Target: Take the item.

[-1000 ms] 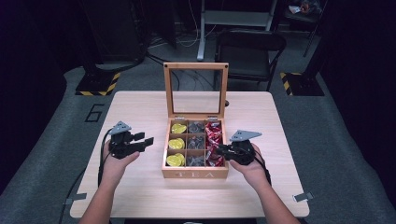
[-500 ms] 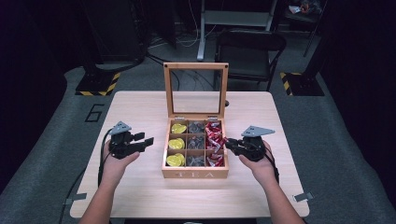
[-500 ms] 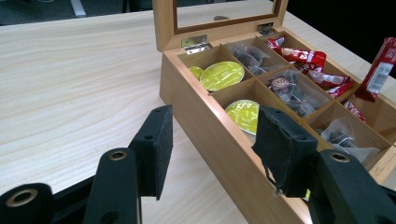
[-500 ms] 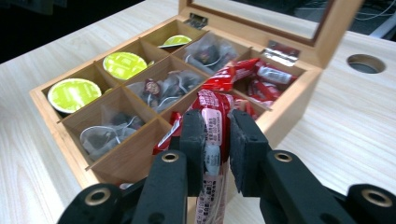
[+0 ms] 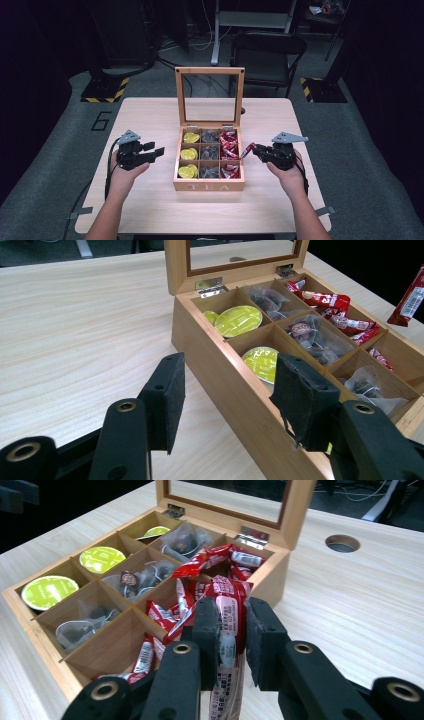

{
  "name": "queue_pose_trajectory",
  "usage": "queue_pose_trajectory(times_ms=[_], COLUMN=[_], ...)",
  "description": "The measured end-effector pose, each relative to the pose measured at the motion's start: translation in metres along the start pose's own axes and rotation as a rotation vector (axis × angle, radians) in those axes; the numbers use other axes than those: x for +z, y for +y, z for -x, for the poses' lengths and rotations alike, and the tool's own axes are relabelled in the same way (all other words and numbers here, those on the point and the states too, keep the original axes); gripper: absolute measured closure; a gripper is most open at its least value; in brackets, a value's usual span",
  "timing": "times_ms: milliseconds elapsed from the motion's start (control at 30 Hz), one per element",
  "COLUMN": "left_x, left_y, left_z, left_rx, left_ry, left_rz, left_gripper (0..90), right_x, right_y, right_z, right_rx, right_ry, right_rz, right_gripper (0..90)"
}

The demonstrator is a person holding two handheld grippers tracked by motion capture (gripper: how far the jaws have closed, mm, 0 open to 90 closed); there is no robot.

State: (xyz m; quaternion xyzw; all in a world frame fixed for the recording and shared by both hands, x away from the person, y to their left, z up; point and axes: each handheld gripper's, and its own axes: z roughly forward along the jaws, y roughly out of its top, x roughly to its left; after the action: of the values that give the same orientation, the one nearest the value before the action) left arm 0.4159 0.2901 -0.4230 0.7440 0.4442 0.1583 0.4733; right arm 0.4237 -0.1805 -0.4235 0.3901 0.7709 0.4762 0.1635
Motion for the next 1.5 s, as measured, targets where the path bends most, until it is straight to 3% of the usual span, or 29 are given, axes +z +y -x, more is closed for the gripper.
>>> queue_pose_trajectory(times_ms=[633, 1500], left_x=[0.0, 0.0], left_y=[-0.001, -0.001], left_z=[-0.001, -0.001], left_rx=[0.004, 0.004], left_ry=[0.001, -0.001], left_rz=[-0.003, -0.006], left_gripper=[46.8, 46.6], right_x=[-0.01, 0.006], right_y=[-0.012, -0.041], right_z=[0.027, 0.054], right_rx=[0.051, 0.106], right_ry=[-0.109, -0.172], right_rz=[-0.01, -0.085], right_gripper=[76.4, 76.3])
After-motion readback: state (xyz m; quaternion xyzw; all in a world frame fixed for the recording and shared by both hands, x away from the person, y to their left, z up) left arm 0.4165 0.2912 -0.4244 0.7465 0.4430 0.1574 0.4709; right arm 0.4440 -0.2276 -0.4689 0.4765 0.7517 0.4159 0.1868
